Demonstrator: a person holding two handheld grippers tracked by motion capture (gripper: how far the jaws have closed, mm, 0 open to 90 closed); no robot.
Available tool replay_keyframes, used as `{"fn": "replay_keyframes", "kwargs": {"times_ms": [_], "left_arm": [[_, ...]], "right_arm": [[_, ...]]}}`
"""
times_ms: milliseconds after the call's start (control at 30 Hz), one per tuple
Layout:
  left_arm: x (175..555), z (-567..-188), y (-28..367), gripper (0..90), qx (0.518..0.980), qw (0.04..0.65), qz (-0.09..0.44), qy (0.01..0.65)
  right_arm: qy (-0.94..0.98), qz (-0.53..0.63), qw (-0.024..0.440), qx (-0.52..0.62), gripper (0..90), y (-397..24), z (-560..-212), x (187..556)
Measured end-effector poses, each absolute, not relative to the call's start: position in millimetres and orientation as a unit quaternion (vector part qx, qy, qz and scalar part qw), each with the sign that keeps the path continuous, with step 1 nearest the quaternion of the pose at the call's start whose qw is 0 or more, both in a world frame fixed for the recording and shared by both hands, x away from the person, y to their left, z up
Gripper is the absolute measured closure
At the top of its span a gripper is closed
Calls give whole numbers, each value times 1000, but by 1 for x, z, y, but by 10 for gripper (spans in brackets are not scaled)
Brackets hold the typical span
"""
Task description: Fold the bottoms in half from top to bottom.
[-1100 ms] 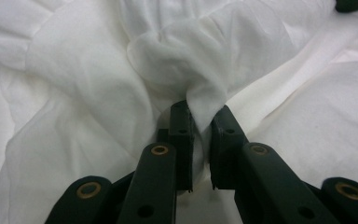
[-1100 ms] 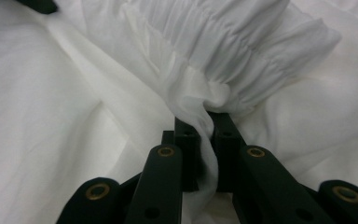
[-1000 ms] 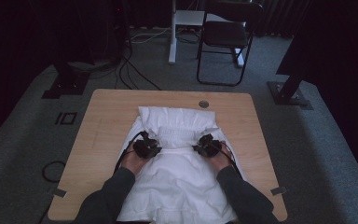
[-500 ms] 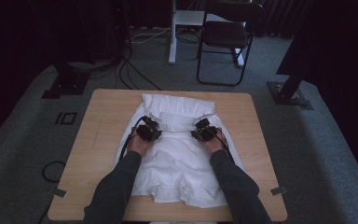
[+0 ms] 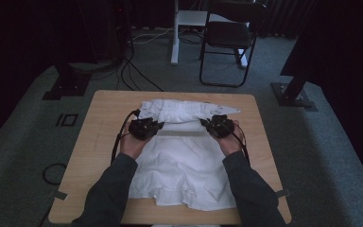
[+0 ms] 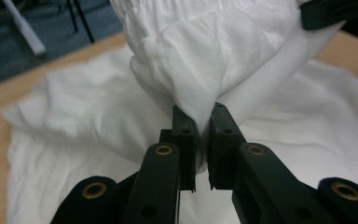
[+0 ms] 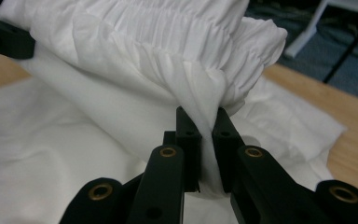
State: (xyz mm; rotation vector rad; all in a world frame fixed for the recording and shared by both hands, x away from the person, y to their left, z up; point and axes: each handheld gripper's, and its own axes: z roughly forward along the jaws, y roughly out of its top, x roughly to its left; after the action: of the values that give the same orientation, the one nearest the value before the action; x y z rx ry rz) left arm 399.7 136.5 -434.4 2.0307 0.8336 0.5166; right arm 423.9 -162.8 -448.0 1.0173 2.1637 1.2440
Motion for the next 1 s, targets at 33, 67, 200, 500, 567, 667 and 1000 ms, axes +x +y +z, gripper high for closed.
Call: {"fn": "replay_keyframes", "kwargs": {"times_ms": [33, 67, 200, 500, 567, 667, 1000], "left_arm": [[394, -432, 137, 840, 814, 433, 206, 329], [384, -430, 139, 840, 816, 434, 209, 319], [365, -435, 142, 838, 815, 445, 201, 313], [359, -535, 141, 832, 837, 385, 118, 370], [361, -548, 140, 813, 837, 379, 107, 379], [362, -546, 143, 706, 826, 391, 87, 395], [377, -495, 169, 630, 787, 434, 128, 420]], "right_arm": [[782, 457, 226, 359, 850, -165, -443, 415], [780, 461, 227, 356, 850, -166, -441, 410], [787, 465, 222, 340, 849, -169, -441, 387], [831, 395, 145, 365, 845, -162, -527, 366], [835, 381, 135, 373, 843, -160, -541, 369], [833, 376, 114, 389, 803, -161, -554, 372], [795, 433, 114, 409, 477, -192, -512, 375]]}}
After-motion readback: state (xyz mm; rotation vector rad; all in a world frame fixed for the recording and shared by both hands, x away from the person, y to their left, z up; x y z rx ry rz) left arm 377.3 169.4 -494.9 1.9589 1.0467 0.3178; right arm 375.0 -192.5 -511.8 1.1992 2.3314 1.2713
